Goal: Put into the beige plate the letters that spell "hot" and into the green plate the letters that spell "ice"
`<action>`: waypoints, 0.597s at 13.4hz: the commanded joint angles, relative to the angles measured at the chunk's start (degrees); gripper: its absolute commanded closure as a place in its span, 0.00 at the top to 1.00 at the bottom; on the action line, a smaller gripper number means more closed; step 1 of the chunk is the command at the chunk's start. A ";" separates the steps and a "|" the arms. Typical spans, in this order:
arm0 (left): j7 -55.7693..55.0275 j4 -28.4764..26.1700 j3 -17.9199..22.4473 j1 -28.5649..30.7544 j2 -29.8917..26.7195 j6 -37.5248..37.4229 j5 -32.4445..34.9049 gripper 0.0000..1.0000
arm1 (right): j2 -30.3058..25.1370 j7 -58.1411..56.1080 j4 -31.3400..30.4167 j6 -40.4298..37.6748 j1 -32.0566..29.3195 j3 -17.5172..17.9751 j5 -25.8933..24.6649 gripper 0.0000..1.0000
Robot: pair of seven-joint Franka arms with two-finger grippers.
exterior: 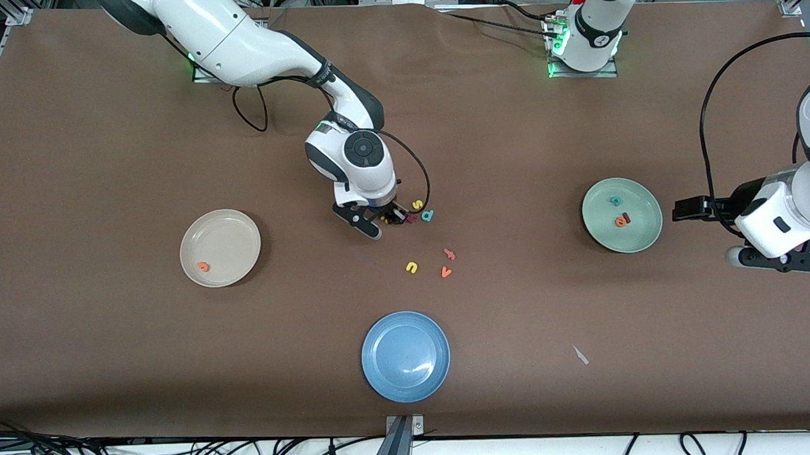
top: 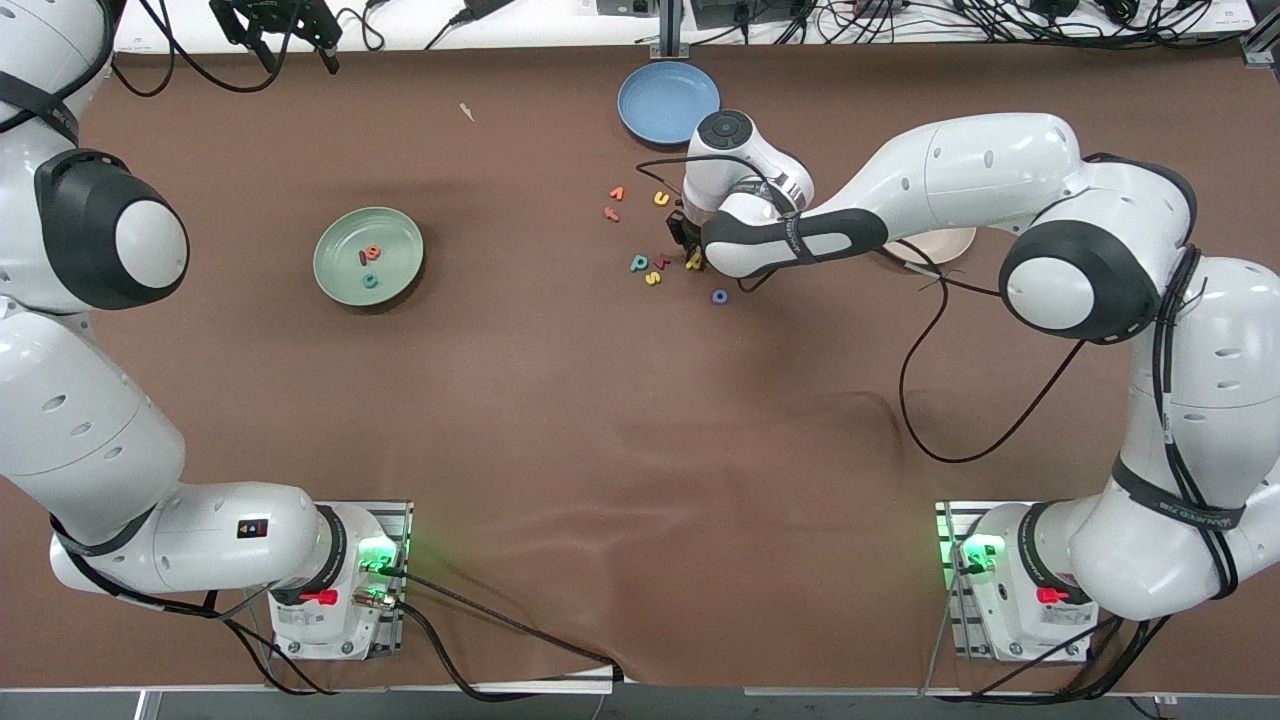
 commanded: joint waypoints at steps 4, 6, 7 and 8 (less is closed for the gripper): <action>1.48 -0.36 0.38 -0.01 -0.41 -0.07 -0.84 0.99 | -6.13 -10.86 -0.51 -5.74 -8.03 1.51 1.98 0.09; 1.48 -0.36 0.47 0.08 -0.41 -0.07 -0.84 0.99 | -7.98 -17.19 -0.52 -9.69 -12.16 2.65 2.78 0.09; 1.48 -0.36 0.39 0.08 -0.41 -0.07 -0.84 0.99 | -8.60 -20.09 -0.52 -11.36 -13.92 2.74 3.05 0.09; 1.48 -0.36 0.38 -0.01 -0.41 -0.07 -0.84 0.99 | -9.39 -23.08 -0.60 -12.16 -15.68 2.66 4.01 0.09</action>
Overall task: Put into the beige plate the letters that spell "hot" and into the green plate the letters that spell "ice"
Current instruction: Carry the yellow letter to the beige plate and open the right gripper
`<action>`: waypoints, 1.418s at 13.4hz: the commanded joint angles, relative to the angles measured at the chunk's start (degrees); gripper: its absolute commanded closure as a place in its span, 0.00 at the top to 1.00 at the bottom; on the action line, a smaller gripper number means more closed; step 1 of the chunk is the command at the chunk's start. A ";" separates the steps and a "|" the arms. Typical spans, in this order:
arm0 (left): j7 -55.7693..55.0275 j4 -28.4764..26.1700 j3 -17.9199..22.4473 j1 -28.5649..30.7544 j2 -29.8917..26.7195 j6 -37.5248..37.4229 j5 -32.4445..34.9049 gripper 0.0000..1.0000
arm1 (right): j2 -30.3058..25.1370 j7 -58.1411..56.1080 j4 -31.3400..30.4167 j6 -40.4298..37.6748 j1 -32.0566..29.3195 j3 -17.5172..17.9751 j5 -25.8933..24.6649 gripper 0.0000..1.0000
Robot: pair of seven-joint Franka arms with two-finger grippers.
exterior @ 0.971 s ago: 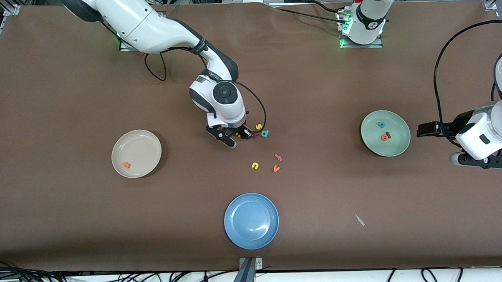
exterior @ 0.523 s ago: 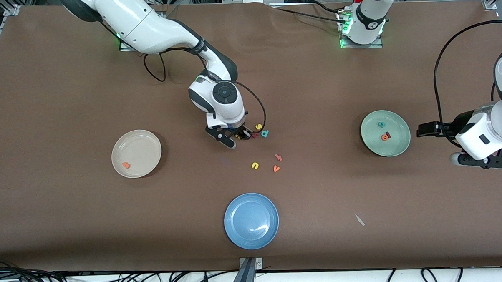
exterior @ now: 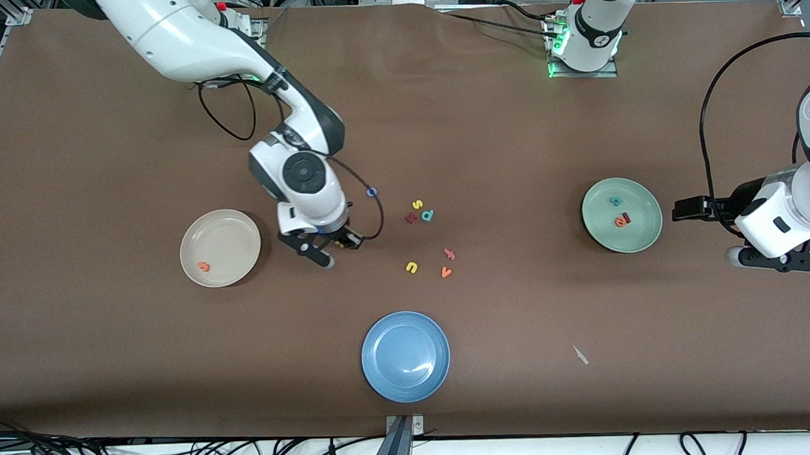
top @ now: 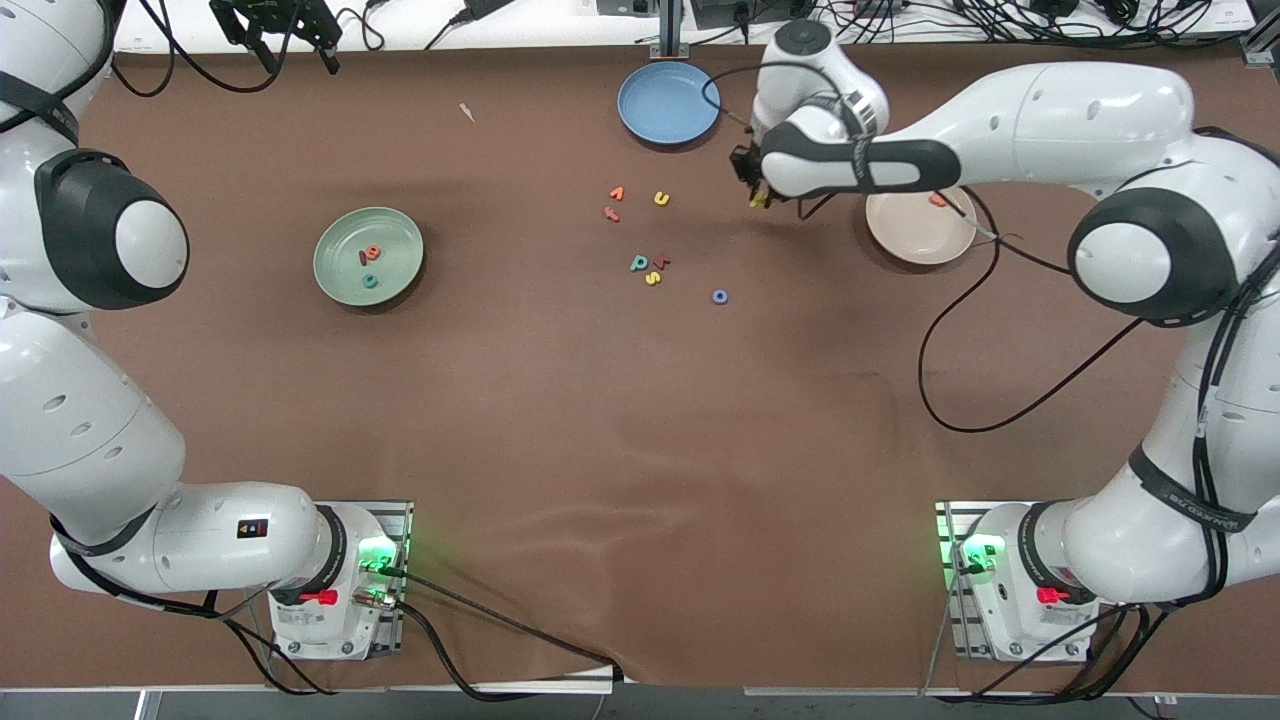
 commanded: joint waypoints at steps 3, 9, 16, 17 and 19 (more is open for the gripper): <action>1.48 -0.32 0.47 -0.02 -0.50 -0.07 -0.84 0.99 | -4.37 -14.51 -3.47 -2.52 -9.17 1.24 2.78 0.09; 1.48 -0.67 0.38 -0.02 -0.50 -0.07 -0.84 0.99 | -7.37 -30.79 -9.19 -2.87 -16.75 -0.51 2.78 0.10; 1.48 -0.67 0.47 -0.11 -0.41 -0.07 -0.84 0.99 | -7.37 -32.56 -9.37 -2.43 -17.90 -1.40 3.22 0.67; 1.48 -0.67 0.47 -0.11 -0.41 -0.07 -0.84 0.99 | -7.37 -32.30 -9.37 -2.34 -17.81 -1.31 3.31 0.67; 1.48 -0.67 0.38 -0.11 -0.41 -0.07 -0.84 0.99 | -7.37 -29.07 -9.46 -2.25 -17.29 -0.61 4.00 0.67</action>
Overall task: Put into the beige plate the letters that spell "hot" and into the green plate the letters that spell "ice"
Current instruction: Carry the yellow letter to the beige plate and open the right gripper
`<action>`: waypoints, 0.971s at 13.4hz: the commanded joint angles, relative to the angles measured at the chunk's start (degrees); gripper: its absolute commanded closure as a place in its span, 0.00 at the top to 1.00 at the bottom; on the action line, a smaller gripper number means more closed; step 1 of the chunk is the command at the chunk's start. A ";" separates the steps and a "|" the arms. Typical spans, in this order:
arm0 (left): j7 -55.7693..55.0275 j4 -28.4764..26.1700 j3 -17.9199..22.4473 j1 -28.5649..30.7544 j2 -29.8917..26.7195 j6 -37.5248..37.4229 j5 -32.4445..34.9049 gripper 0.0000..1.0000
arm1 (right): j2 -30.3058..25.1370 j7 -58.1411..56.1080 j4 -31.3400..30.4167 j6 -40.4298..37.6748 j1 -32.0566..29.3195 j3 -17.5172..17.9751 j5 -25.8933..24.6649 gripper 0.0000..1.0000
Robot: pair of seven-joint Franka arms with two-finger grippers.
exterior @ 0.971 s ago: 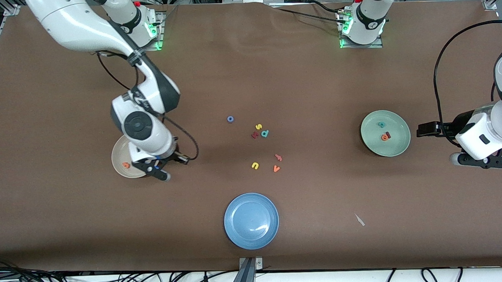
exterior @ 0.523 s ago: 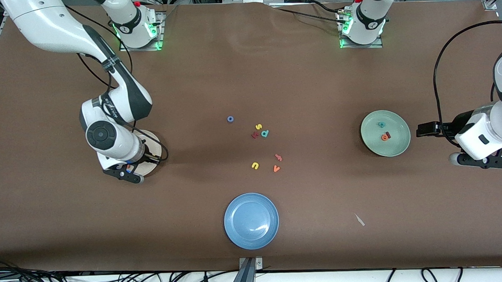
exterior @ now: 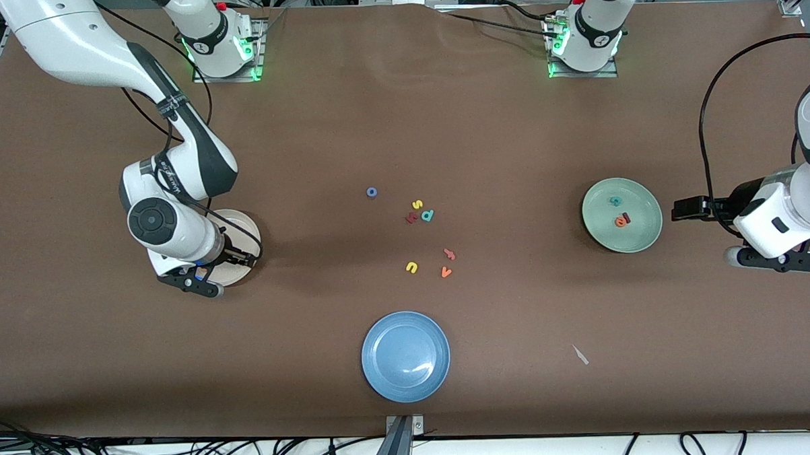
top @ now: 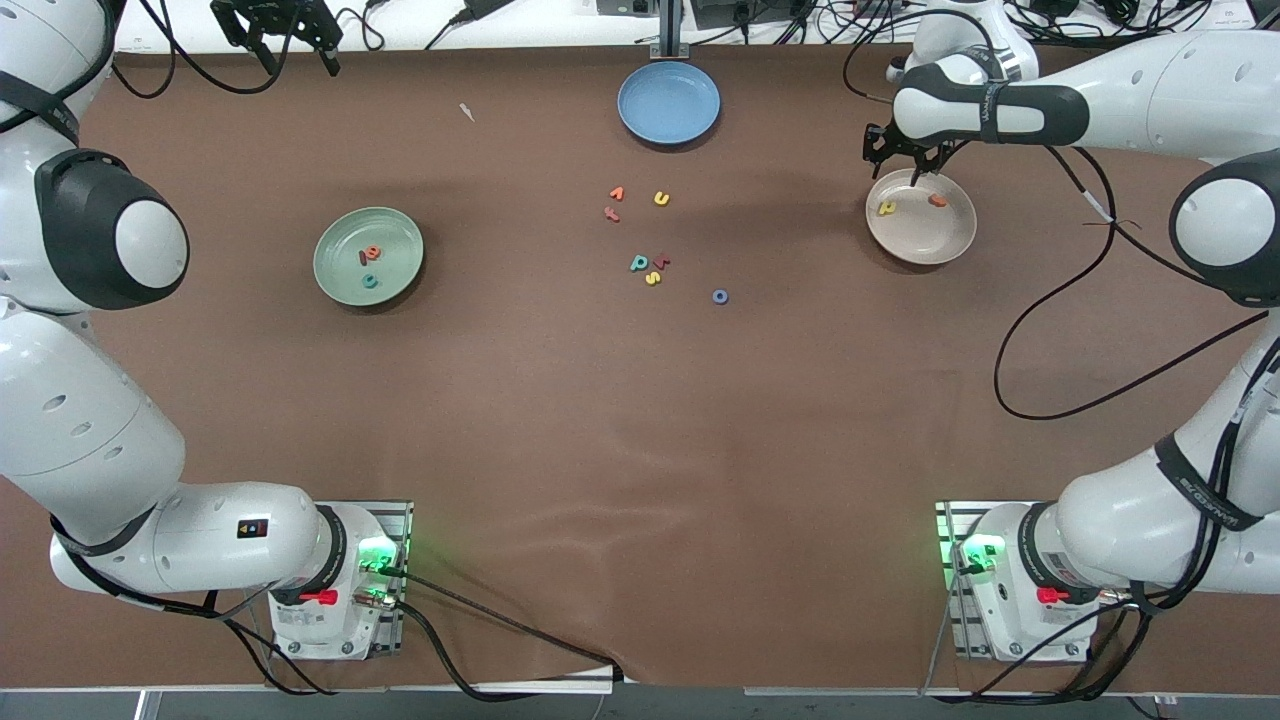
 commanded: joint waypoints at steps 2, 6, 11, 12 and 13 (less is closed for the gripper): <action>1.47 -0.41 0.38 -0.10 -0.41 -0.07 -0.84 0.99 | -2.30 6.85 -2.04 3.31 4.17 1.29 8.83 0.67; 1.38 -0.41 0.38 -0.10 -0.50 -0.16 -0.84 0.99 | -0.73 20.27 -2.12 9.30 12.52 1.29 11.86 0.67; 1.21 -0.41 0.29 -0.19 -0.67 -0.34 -0.84 0.97 | 1.91 34.17 -2.12 13.52 20.71 1.46 11.60 0.67; 1.21 -0.50 0.29 -0.19 -0.67 -0.34 -0.84 0.97 | 2.61 36.46 -2.12 14.75 22.29 1.47 11.51 0.67; 1.30 -0.50 0.29 -0.19 -0.67 -0.25 -0.84 0.97 | 2.88 37.87 -2.12 15.37 23.17 1.47 11.33 0.67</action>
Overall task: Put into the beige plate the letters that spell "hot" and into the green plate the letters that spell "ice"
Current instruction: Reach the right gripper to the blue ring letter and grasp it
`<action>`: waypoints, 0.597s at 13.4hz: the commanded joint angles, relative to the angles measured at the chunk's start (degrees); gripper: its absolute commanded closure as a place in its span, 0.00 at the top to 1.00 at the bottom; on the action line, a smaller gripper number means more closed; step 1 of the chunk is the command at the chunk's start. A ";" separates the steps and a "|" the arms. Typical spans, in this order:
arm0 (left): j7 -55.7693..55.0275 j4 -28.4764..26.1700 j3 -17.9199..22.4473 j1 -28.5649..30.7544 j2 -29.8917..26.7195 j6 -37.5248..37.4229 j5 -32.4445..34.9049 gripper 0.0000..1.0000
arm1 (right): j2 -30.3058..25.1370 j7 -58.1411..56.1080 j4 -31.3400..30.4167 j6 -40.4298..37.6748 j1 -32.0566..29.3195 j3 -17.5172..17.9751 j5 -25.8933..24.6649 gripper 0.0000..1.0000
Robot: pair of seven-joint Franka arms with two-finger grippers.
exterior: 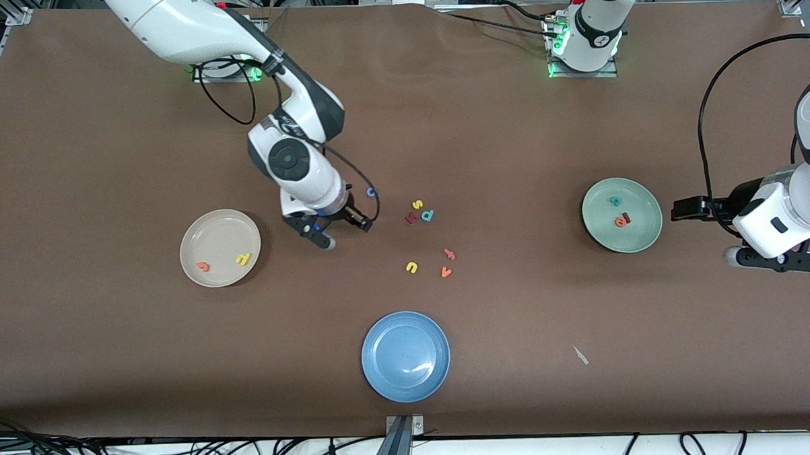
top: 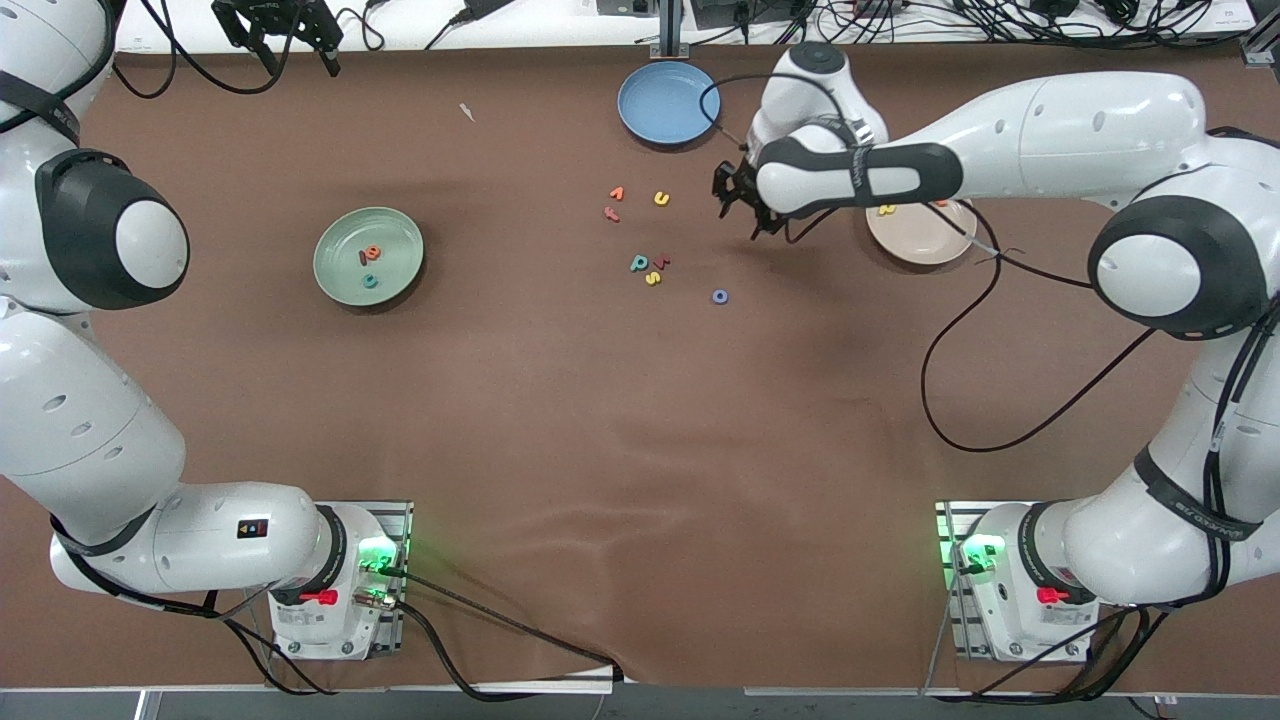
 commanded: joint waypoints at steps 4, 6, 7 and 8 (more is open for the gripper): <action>1.38 -1.00 0.30 -0.12 -0.59 -0.07 -0.84 0.97 | 0.63 4.91 -6.17 5.80 2.58 0.03 0.31 0.67; 1.29 -1.00 0.30 -0.12 -0.59 -0.07 -0.84 0.97 | -0.52 4.82 -9.53 7.58 2.49 0.29 0.14 0.67; 1.38 -1.00 0.30 -0.12 -0.59 -0.07 -0.84 0.97 | -0.61 4.91 -9.80 7.67 2.49 0.90 0.05 0.67; 1.38 -1.00 0.30 -0.12 -0.59 -0.07 -0.84 0.97 | -0.52 4.91 -9.80 7.85 2.49 1.00 0.05 0.67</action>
